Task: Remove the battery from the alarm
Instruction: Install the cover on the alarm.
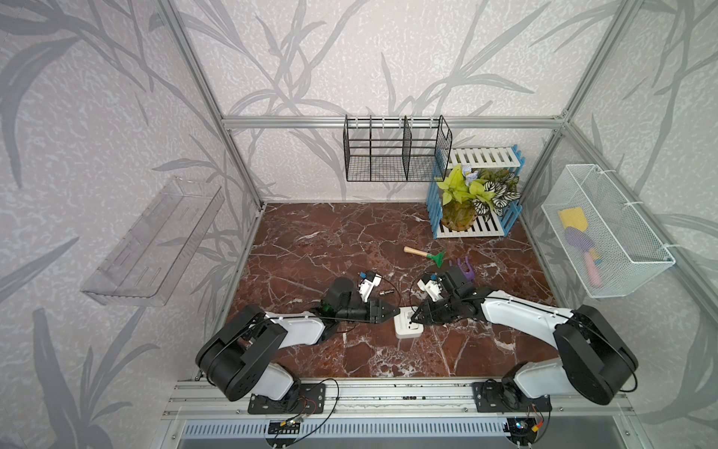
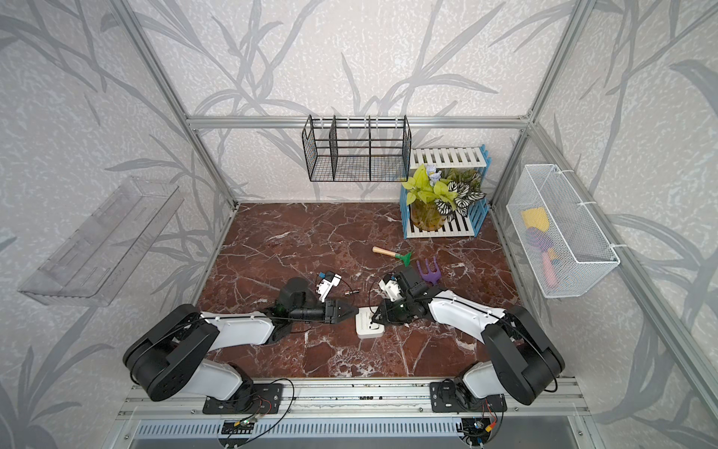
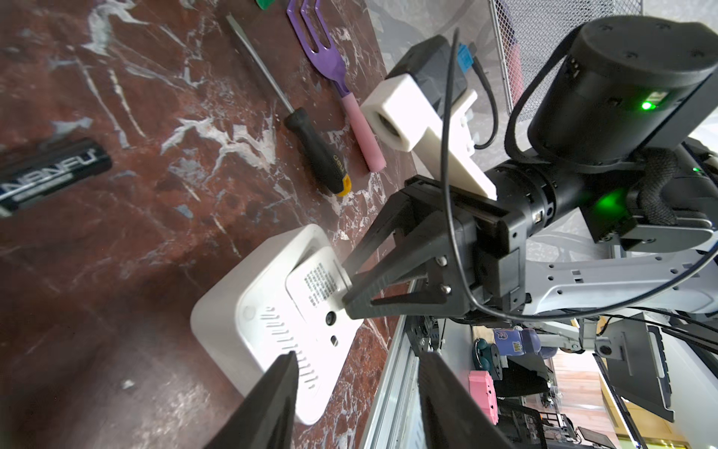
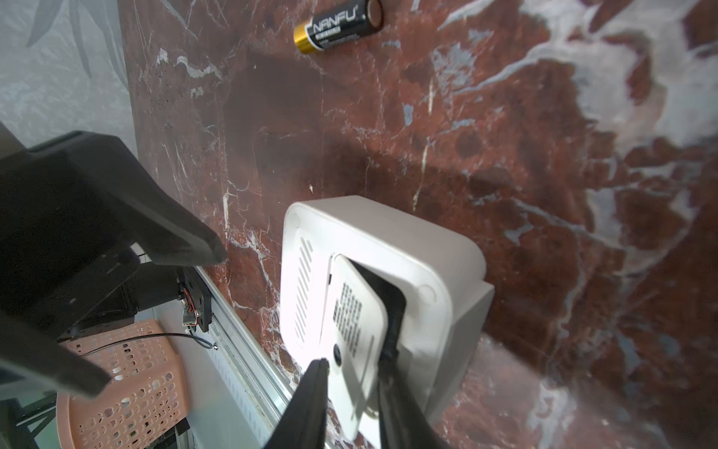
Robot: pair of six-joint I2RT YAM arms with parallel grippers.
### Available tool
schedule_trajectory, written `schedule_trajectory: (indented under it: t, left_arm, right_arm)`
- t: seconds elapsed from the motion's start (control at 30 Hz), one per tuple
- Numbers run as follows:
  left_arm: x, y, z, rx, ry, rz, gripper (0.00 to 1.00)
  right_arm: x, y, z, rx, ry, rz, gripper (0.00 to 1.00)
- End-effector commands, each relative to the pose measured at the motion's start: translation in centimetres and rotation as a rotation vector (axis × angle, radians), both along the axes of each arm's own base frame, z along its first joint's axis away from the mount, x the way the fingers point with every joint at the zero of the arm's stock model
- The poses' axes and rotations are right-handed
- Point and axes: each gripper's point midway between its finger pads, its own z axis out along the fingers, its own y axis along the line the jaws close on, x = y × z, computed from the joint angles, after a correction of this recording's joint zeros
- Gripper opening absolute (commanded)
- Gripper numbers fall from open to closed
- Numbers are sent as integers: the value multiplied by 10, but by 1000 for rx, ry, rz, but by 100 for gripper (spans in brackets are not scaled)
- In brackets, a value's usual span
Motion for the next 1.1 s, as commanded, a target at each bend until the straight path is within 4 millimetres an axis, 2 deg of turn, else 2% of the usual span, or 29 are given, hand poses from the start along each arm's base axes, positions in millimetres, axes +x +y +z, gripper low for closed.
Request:
schedule_trajectory:
  t: [0.0,0.23,0.53,0.9,1.07]
  left_arm:
    - [-1,6,-5,25,-17,10,54]
    - [-3,11,-16,50,0,15,54]
    - [-6,12,-20,53,11,8,54]
    - [-5,12,-19,47,5,10,54]
    - [-3,10,-12,30,-1,16,54]
  right_arm:
    - [0,-2,8,-20,-14,4,27]
    - [-1,-5,11,-29,-22,-2,27]
    - [1,-3,11,-22,-24,-5,24]
    - [3,2,5,-14,-2,-1,23]
    - [7,5,9,2,-11,0,23]
